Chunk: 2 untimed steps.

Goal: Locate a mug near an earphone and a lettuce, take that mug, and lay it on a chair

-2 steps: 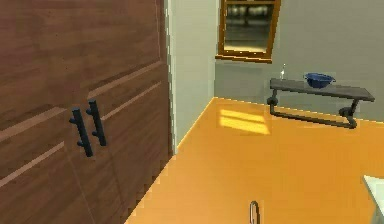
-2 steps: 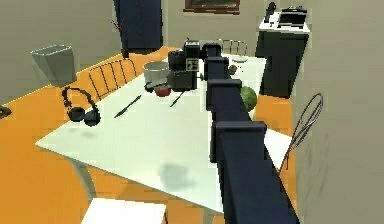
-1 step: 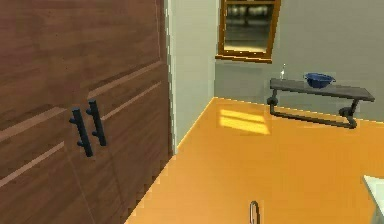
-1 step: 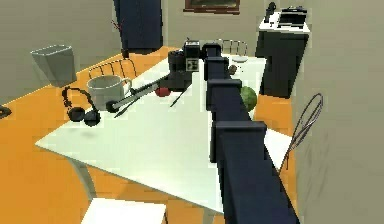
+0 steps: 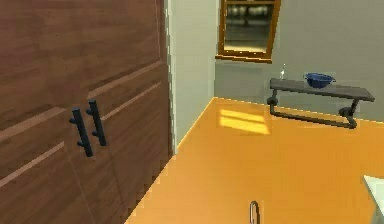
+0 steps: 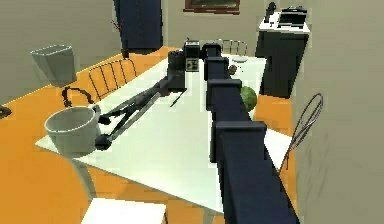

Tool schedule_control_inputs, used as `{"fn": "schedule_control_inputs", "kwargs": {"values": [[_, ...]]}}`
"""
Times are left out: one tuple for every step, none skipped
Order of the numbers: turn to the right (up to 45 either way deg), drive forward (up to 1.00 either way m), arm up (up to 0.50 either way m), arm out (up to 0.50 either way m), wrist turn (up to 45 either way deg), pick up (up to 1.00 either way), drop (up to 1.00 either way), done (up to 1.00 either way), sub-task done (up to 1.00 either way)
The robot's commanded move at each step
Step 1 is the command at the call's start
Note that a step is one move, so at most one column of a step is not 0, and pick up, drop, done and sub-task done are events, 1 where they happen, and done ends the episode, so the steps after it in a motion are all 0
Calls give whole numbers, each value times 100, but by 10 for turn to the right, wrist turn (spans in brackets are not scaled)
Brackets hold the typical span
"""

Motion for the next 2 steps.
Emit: {"fn": "schedule_control_inputs", "kwargs": {"values": [[0, 0, 0, 0, -180, 0, 0, 0, 0], [0, 0, 0, -36, 0, 0, 0, 0, 0]]}}
